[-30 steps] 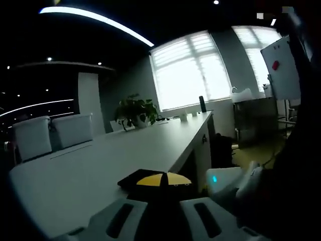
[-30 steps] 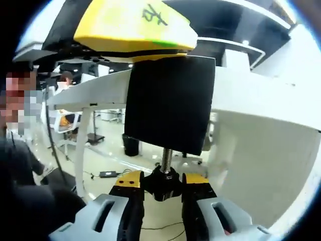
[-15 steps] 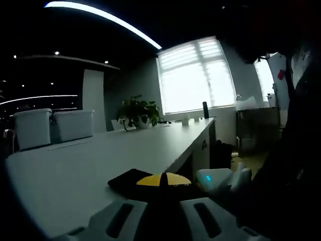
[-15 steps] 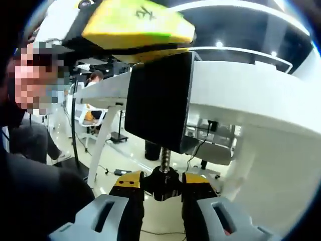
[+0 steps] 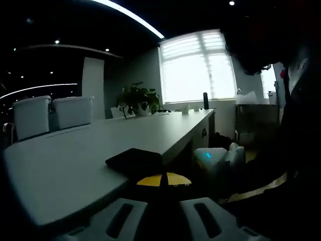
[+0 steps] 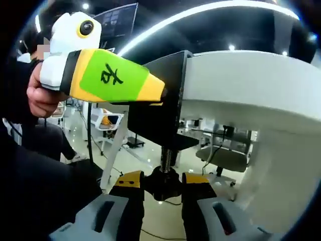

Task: Clamp the fixed fixture on the desktop, loosen the retaining clip, secure it to the edge of the desk, and tighten the retaining clip.

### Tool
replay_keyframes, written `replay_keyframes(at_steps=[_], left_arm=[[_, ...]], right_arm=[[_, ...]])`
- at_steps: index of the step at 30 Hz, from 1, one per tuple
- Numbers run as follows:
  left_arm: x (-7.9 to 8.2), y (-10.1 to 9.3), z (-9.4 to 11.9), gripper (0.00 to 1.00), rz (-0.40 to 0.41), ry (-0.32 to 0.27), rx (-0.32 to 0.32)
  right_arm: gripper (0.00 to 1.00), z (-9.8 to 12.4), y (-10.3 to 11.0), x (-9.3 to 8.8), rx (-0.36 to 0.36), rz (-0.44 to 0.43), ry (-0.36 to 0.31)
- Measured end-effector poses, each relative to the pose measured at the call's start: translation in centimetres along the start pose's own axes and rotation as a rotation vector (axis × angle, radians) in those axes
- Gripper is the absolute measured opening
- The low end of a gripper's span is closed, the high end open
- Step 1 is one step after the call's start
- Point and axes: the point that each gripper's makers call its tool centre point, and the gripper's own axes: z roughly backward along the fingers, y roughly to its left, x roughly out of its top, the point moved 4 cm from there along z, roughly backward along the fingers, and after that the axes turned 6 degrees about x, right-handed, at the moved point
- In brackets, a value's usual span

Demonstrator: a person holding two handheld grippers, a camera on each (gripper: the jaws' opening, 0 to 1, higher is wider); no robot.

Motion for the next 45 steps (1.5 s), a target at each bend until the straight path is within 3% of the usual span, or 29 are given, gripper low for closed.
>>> replay_keyframes(at_steps=[1, 5, 8, 15, 18, 19, 22, 27, 30, 32, 36, 37, 38, 40, 43, 45], left_arm=[[0.0, 0.0, 0.0, 0.01, 0.004, -0.002, -0.001], [0.0, 0.0, -0.2, 0.01, 0.011, -0.007, -0.009], [0.0, 0.1, -0.3, 0.01, 0.014, -0.006, -0.007], [0.0, 0.2, -0.4, 0.01, 0.013, 0.004, -0.019], [0.0, 0.2, -0.3, 0.01, 0.015, 0.004, -0.015], [0.1, 0.1, -0.2, 0.01, 0.017, 0.000, -0.015], [0.3, 0.0, -0.1, 0.01, 0.017, -0.009, -0.013], [0.5, -0.1, 0.3, 0.01, -0.003, -0.037, -0.002], [0.6, 0.0, 0.4, 0.01, 0.002, -0.060, 0.002], [0.6, 0.1, 0.5, 0.01, -0.003, -0.076, 0.004], [0.6, 0.5, 0.9, 0.01, 0.018, -0.103, -0.008], [0.7, 0.6, 1.0, 0.01, 0.019, -0.109, -0.011], [0.7, 0.7, 1.1, 0.01, 0.022, -0.114, -0.014], [0.8, 0.8, 1.2, 0.01, 0.021, -0.121, -0.024], [0.9, 0.8, 1.2, 0.01, 0.014, -0.122, -0.047], [0.9, 0.9, 1.1, 0.01, 0.014, -0.125, -0.056]], right_arm=[[0.26, 0.1, 0.1, -0.1, 0.047, -0.056, -0.008], [0.26, 0.5, -0.3, -0.2, 0.189, -0.026, -0.016], [0.26, 0.5, 0.1, -0.1, 0.220, -0.031, -0.019], [0.26, 0.5, 0.2, -0.1, 0.216, -0.021, -0.073], [0.28, 0.6, -0.1, 0.0, 0.149, 0.066, -0.085], [0.32, 0.8, -0.2, -0.1, 0.103, 0.070, -0.077], [0.38, 1.8, -0.3, 0.2, -0.039, 0.056, -0.085], [0.52, 3.3, 0.0, -0.4, -0.285, -0.013, -0.006], [0.59, 2.9, 1.1, 0.3, -0.351, -0.055, -0.026], [0.64, 1.9, 2.1, 0.7, -0.360, 0.033, 0.018], [0.58, 1.0, 2.3, 1.2, -0.468, -0.006, 0.045], [0.58, 1.1, 1.9, 0.9, -0.528, -0.012, 0.068], [0.58, 1.3, 1.9, 0.4, -0.590, -0.092, 0.083], [0.58, 1.4, 1.6, 0.4, -0.644, -0.066, 0.079], [0.51, 1.2, 1.8, 0.5, -0.679, -0.065, 0.087], [0.51, 0.9, 1.7, 0.4, -0.691, -0.073, 0.094]])
